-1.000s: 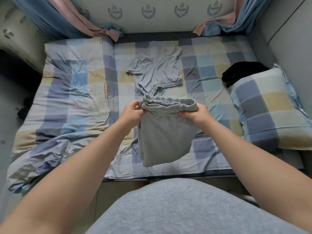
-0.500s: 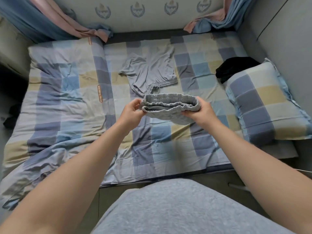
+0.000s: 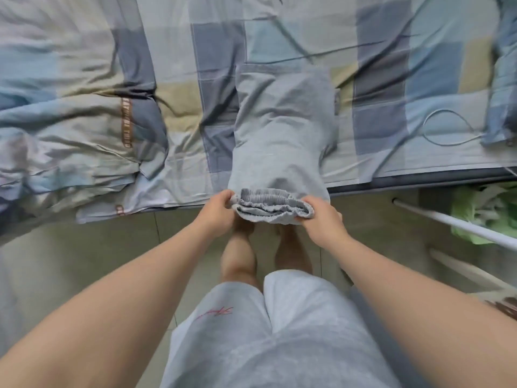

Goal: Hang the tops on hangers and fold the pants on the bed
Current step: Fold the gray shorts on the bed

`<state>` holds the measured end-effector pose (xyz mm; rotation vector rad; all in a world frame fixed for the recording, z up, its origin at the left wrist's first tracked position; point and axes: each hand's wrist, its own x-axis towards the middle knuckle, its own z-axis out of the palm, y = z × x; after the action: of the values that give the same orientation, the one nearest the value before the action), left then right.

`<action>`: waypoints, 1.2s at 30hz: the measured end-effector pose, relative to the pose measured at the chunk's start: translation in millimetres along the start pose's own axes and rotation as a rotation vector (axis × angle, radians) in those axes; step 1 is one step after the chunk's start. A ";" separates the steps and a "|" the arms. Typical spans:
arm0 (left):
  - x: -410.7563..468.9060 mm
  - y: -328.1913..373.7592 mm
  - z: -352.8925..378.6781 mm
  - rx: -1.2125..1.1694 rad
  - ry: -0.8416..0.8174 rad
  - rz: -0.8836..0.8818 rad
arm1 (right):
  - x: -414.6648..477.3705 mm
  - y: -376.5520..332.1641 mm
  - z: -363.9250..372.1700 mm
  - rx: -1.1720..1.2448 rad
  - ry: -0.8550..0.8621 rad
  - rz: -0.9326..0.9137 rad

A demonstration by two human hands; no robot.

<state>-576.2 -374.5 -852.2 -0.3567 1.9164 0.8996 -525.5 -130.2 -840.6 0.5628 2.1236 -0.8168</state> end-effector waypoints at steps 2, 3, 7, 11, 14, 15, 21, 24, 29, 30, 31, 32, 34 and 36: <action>12.1 -38.2 24.3 0.067 -0.092 -0.094 | 5.3 25.3 33.1 -0.024 -0.059 0.039; 17.5 -54.9 34.7 0.111 -0.119 -0.119 | 7.6 36.2 47.6 -0.030 -0.085 0.059; 28.6 -94.3 63.1 0.228 -0.191 -0.215 | 13.4 67.2 87.5 0.025 -0.233 0.175; 35.2 -98.0 68.5 0.251 -0.252 -0.265 | 18.0 78.6 91.3 0.125 -0.340 0.186; 49.7 -77.9 59.1 0.239 -0.211 -0.206 | 31.5 75.1 74.0 0.140 -0.305 0.154; 56.4 -67.1 53.7 0.225 -0.190 -0.183 | 38.2 70.8 64.7 0.154 -0.293 0.137; 106.9 10.2 15.8 0.241 -0.006 -0.063 | 98.7 32.0 -6.6 0.290 -0.119 0.087; 138.2 42.0 -4.0 0.180 0.062 -0.018 | 138.1 9.1 -41.1 0.239 -0.019 0.024; 183.6 87.9 -27.6 0.011 0.242 0.090 | 198.0 -22.4 -78.9 0.191 0.150 -0.038; 191.4 94.7 -30.0 -0.041 0.288 0.102 | 207.2 -26.2 -81.9 0.202 0.189 -0.046; 198.3 99.1 -31.3 -0.079 0.326 0.104 | 214.3 -28.6 -83.0 0.224 0.227 -0.050; 205.0 100.2 -30.8 -0.100 0.355 0.092 | 220.4 -29.0 -81.7 0.264 0.250 -0.047; 216.4 93.4 -26.2 -0.084 0.383 0.021 | 227.4 -23.9 -73.5 0.342 0.260 -0.042; 221.7 78.2 -15.9 -0.042 0.425 -0.105 | 229.6 -9.2 -59.8 0.331 0.291 -0.008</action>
<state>-743.2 -305.2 -1003.4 -0.7137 2.2401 0.8432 -699.4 -66.7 -989.4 0.8916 2.2639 -1.1608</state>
